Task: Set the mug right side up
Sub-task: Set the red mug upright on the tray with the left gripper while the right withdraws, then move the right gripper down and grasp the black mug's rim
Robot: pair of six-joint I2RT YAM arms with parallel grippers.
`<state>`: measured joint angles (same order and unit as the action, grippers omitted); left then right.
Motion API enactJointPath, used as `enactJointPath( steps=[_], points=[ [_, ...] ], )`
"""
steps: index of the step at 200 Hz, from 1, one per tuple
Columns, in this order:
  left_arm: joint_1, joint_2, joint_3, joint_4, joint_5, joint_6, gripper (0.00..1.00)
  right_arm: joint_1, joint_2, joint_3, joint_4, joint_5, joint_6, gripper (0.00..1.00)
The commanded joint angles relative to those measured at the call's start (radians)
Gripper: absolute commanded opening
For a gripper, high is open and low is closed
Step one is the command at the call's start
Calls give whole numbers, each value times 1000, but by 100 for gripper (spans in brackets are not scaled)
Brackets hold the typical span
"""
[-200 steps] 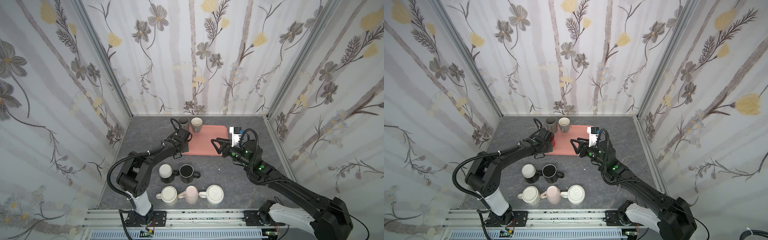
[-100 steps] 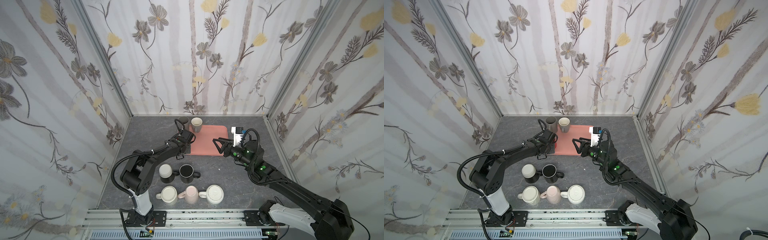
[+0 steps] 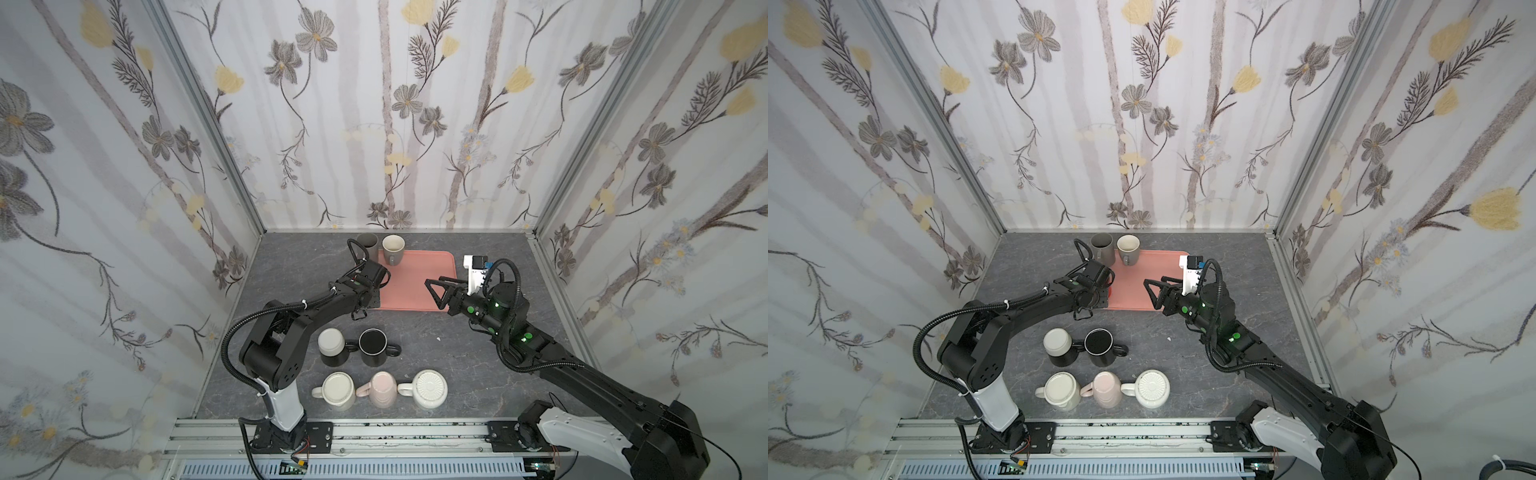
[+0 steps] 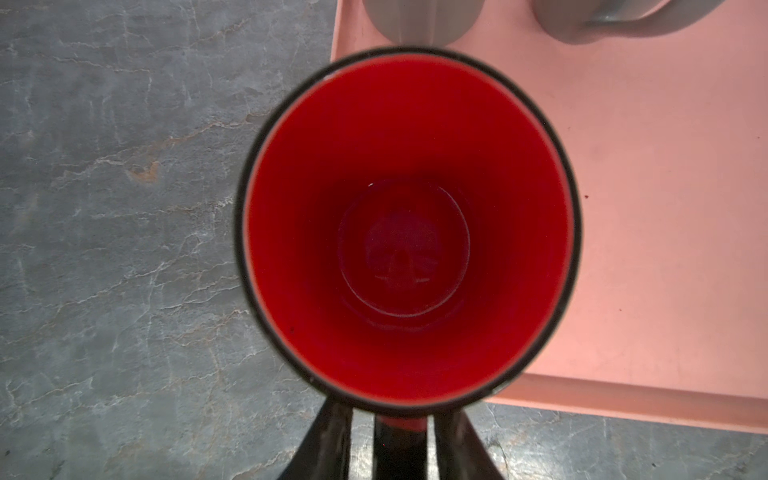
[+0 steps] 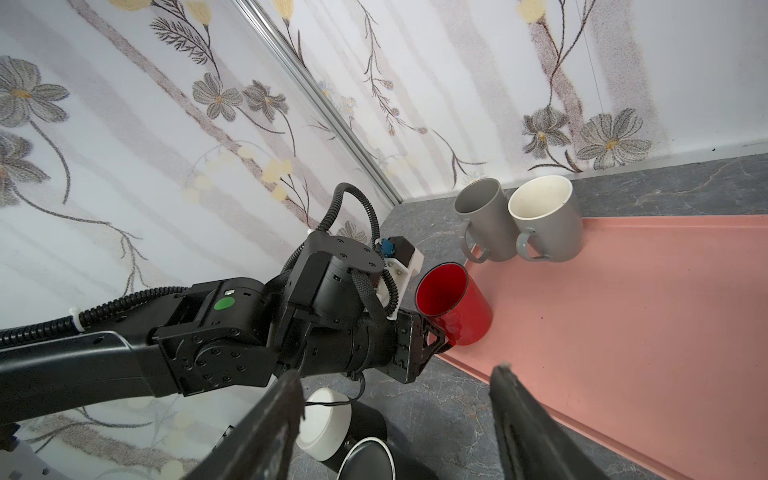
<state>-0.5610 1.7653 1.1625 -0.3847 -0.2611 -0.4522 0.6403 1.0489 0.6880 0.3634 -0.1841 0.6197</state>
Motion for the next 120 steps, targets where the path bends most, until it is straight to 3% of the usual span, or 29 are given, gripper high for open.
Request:
enactJointPath(
  steps=[1, 64, 120],
  points=[
    [2, -36, -12, 23, -14, -19, 41, 0, -2, 7, -28, -13, -15, 73],
    [2, -243, -79, 104, 45, -42, 56, 33, 62, 32, -184, -108, -150, 75],
    [39, -470, -176, 244, 133, -55, 92, 269, 240, 156, -451, 48, -382, 75]
  ],
)
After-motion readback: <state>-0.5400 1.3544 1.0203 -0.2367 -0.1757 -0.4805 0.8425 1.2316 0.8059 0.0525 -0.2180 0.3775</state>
